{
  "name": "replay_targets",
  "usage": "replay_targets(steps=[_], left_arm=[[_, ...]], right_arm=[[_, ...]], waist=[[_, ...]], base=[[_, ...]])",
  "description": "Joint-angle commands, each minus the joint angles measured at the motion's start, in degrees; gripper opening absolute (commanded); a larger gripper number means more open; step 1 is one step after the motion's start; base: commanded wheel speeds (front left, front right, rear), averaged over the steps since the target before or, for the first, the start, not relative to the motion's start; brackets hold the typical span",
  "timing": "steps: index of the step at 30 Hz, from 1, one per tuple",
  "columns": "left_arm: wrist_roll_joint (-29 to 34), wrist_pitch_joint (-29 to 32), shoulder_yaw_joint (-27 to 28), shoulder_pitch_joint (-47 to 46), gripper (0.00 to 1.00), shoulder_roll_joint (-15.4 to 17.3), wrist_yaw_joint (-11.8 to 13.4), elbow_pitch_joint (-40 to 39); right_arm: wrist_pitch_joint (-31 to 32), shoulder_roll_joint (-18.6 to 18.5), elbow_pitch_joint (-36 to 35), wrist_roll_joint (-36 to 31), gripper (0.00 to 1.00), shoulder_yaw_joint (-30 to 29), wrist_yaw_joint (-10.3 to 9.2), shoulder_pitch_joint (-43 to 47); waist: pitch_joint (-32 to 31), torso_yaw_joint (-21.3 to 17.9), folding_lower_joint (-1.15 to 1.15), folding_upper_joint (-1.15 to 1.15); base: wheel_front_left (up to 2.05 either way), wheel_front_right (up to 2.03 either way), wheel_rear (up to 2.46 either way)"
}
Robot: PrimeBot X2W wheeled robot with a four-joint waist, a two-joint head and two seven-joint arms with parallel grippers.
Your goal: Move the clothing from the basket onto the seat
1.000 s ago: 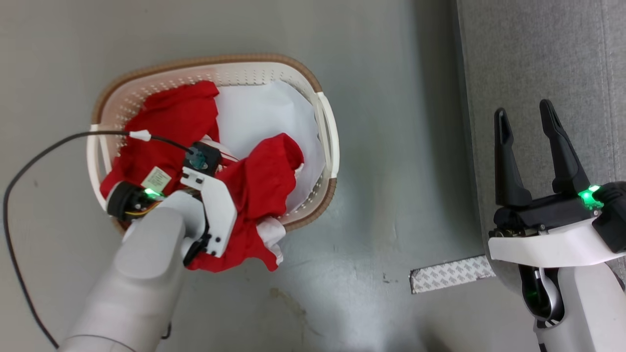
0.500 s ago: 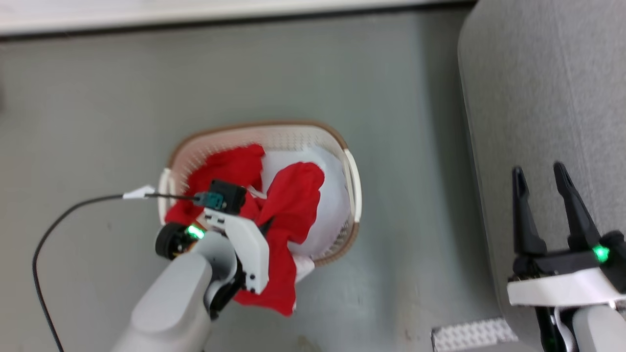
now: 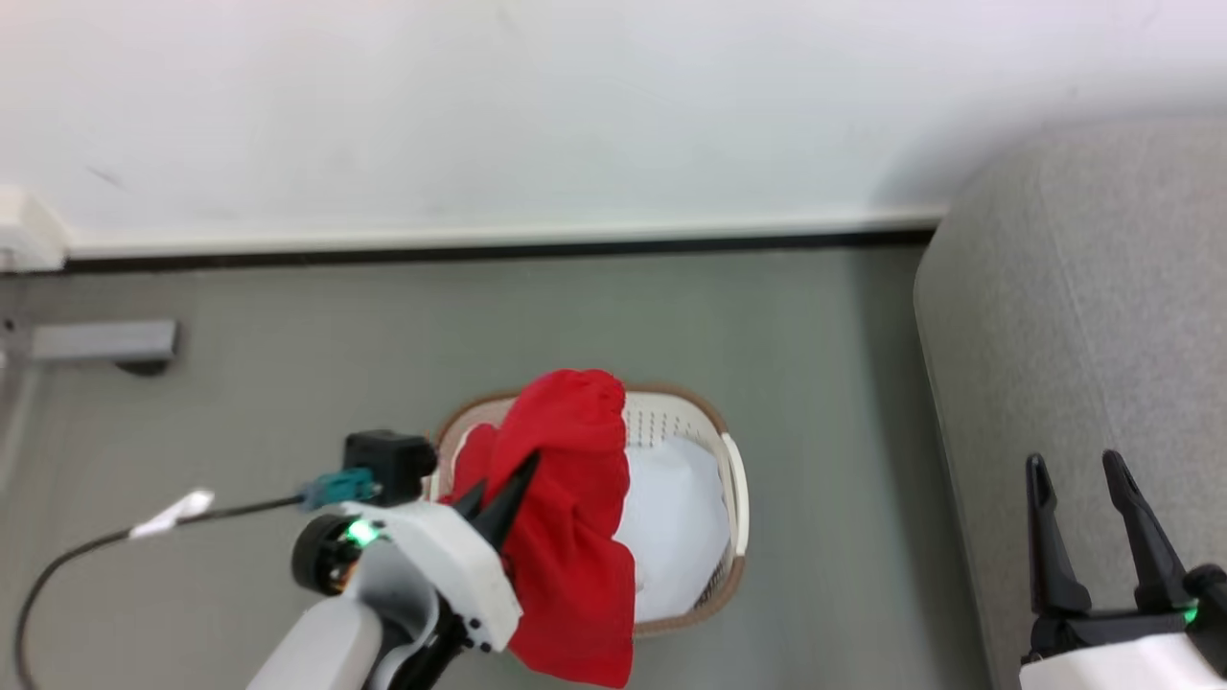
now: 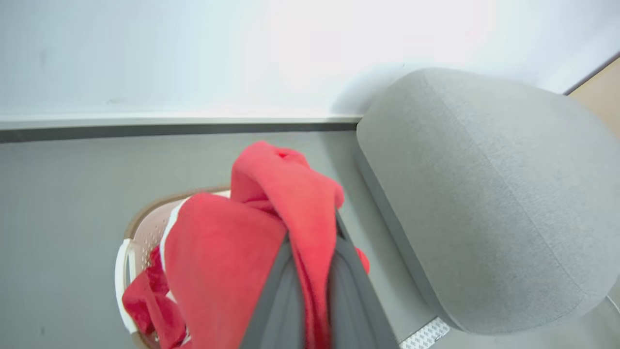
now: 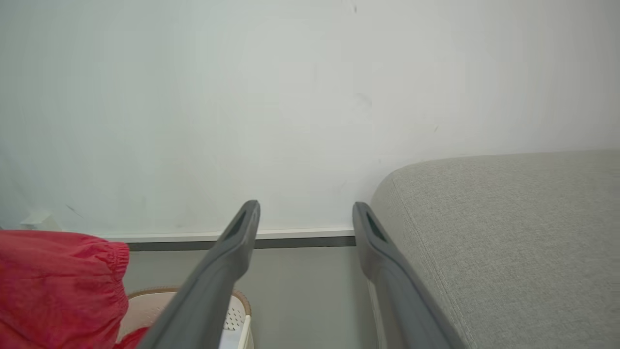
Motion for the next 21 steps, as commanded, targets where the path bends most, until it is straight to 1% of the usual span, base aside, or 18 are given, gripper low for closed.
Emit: replay_targets(steps=[1, 4, 7, 12, 16, 18, 20, 21], left_arm=[[-0.32, -1.0, 0.7, 1.5, 0.0, 0.39, 0.77, -1.32], [0.19, -2.45, 2.04, 3.89, 0.0, 1.22, 2.92, -5.39], [0.63, -4.59, 3.2, 6.07, 0.0, 1.79, 4.46, -8.02], [2.47, -9.32, 4.73, 9.65, 0.0, 2.81, 6.55, -9.67], [4.47, -14.67, 5.03, 12.45, 0.0, 3.71, 7.32, -9.88], [5.06, -17.24, 4.87, 13.66, 0.0, 3.47, 6.84, -9.97], [6.64, -19.51, 4.41, 14.59, 0.0, 4.23, 6.73, -9.58], [6.53, -20.29, 4.22, 15.05, 0.0, 3.9, 6.46, -9.54]], right_arm=[[0.04, -0.45, 0.11, -0.38, 1.0, -0.24, -0.12, 1.07], [0.04, -1.01, -0.01, -0.87, 1.0, -0.21, -0.13, 2.29], [0.04, -1.38, -0.13, -1.39, 1.0, -0.07, -0.12, 3.44], [0.04, -1.89, -0.55, -1.9, 1.0, 0.43, -0.12, 5.33], [0.05, -2.2, -1.29, -2.31, 1.0, 1.04, -0.12, 7.15], [0.05, -2.39, -1.7, -2.22, 1.0, 1.35, -0.13, 8.14], [0.04, -2.68, -2.05, -2.3, 1.0, 1.78, -0.13, 8.83], [0.05, -2.75, -2.23, -2.29, 1.0, 1.88, -0.12, 9.06]], waist=[[-3.15, 1.1, 0.02, 0.0], [-5.47, 1.41, 0.02, 0.0], [-7.86, 1.66, 0.02, 0.0], [-11.42, 1.76, 0.02, 0.0], [-13.36, 1.88, 0.02, 0.0], [-13.9, 2.13, 0.02, 0.0], [-14.24, 2.36, 0.02, 0.0], [-14.31, 2.49, 0.02, 0.0]], base=[[0.0, 0.0, 0.0], [0.0, 0.0, 0.0], [0.0, 0.0, 0.0], [0.0, 0.0, 0.0], [0.0, 0.0, 0.0], [0.0, 0.0, 0.0], [0.0, 0.0, 0.0], [0.0, 0.0, 0.0]])
